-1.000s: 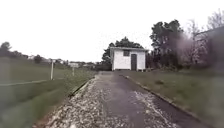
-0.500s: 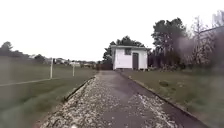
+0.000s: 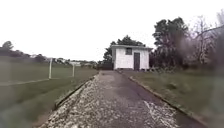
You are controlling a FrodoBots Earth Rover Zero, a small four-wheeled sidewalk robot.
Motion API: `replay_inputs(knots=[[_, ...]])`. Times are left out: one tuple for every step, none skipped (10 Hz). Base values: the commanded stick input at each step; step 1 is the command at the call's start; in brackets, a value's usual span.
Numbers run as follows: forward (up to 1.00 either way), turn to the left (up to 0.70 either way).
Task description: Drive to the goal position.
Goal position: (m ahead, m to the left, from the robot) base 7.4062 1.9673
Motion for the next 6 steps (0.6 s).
replay_inputs(knots=[[0.70, 0.00], [0.70, 0.00], [0.70, 0.00], [0.70, 0.00], [0.70, 0.00], [0.70, -0.07]])
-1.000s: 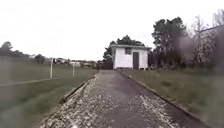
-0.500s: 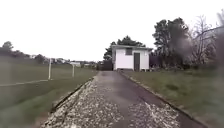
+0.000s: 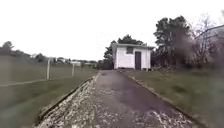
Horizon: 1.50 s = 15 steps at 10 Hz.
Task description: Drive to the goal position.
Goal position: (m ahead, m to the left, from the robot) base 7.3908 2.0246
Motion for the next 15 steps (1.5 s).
replay_inputs(knots=[[0.70, -0.14], [0.70, -0.30], [0.70, -0.31], [0.70, -0.04], [0.70, -0.02], [0.70, 0.00], [0.70, 0.00], [0.70, 0.00], [0.70, 0.00], [0.70, 0.00], [0.70, 0.00], [0.70, 0.00], [0.70, 0.00], [0.70, 0.00], [0.70, 0.00]])
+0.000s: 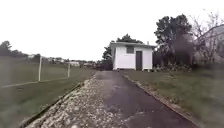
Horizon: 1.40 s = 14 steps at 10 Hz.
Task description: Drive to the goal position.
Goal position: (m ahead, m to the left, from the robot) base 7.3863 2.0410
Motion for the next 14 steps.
replay_inputs(knots=[[0.70, 0.00], [0.70, 0.00], [0.70, 0.00], [0.70, 0.00], [0.70, 0.00], [0.70, 0.00], [0.70, 0.00], [0.70, 0.00], [0.70, 0.00], [0.70, 0.00], [0.70, 0.00], [0.70, 0.00], [0.70, 0.00], [0.70, 0.00]])
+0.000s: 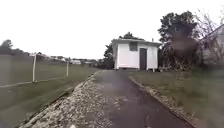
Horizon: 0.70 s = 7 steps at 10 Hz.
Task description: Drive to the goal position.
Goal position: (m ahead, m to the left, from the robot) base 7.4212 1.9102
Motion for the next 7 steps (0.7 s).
replay_inputs(knots=[[0.70, 0.00], [0.70, 0.00], [0.70, 0.00], [0.70, 0.00], [0.70, 0.00], [0.70, 0.00], [0.70, 0.00]])
